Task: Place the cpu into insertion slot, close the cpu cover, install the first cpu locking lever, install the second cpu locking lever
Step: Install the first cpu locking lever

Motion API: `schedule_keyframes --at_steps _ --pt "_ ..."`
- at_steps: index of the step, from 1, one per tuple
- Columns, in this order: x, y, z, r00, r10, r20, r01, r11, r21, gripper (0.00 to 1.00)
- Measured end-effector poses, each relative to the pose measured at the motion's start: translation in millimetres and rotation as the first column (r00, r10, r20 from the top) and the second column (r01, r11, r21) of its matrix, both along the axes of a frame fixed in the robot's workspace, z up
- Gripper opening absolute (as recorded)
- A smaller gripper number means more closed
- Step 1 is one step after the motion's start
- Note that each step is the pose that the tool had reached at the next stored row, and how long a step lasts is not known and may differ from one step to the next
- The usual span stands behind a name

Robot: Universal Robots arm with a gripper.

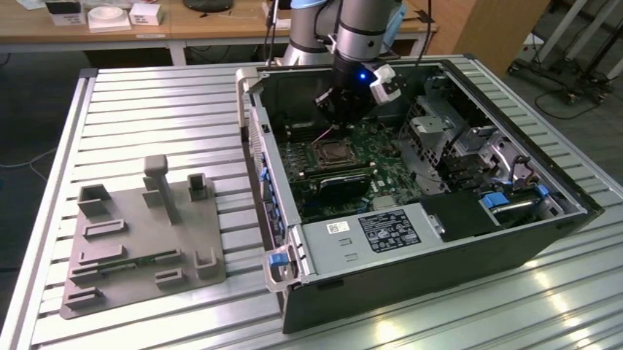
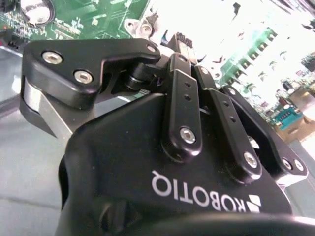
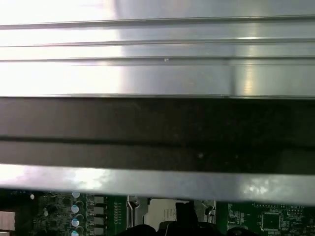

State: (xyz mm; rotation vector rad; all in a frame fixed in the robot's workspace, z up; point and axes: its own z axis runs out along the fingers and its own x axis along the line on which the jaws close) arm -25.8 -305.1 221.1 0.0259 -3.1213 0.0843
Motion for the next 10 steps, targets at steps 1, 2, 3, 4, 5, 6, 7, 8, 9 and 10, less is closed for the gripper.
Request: schedule_keyframes --at_steps 1,2,3,4,5,6,7,8,9,10 --pt "-1.3 0.0 2.0 1.0000 0.000 0.0004 0.000 1.0000 0.0017 0.11" --pt "-3.2 0.0 3.6 1.0000 0.000 0.0008 0.000 1.0000 0.0033 0.11" --pt "-5.9 0.0 5.0 1.0000 0.000 0.0012 0.000 1.0000 0.0047 0.11" --pt "-8.4 0.0 6.3 1.0000 0.000 0.0017 0.000 1.0000 0.0061 0.11" --pt "-10.4 0.0 7.4 1.0000 0.000 0.0023 0.000 1.0000 0.0076 0.11" --pt "-14.0 0.0 9.0 1.0000 0.000 0.0033 0.000 0.9999 0.0113 0.11" --pt "-15.8 0.0 9.8 1.0000 0.000 0.0038 0.000 0.9999 0.0143 0.11" --pt "-17.3 0.0 10.7 1.0000 0.000 0.0043 0.000 0.9998 0.0177 0.11" --pt "-18.6 0.0 11.6 1.0000 0.000 0.0046 0.000 0.9998 0.0213 0.11" --pt "-19.3 0.0 11.9 1.0000 0.000 0.0049 0.000 0.9997 0.0249 0.11"
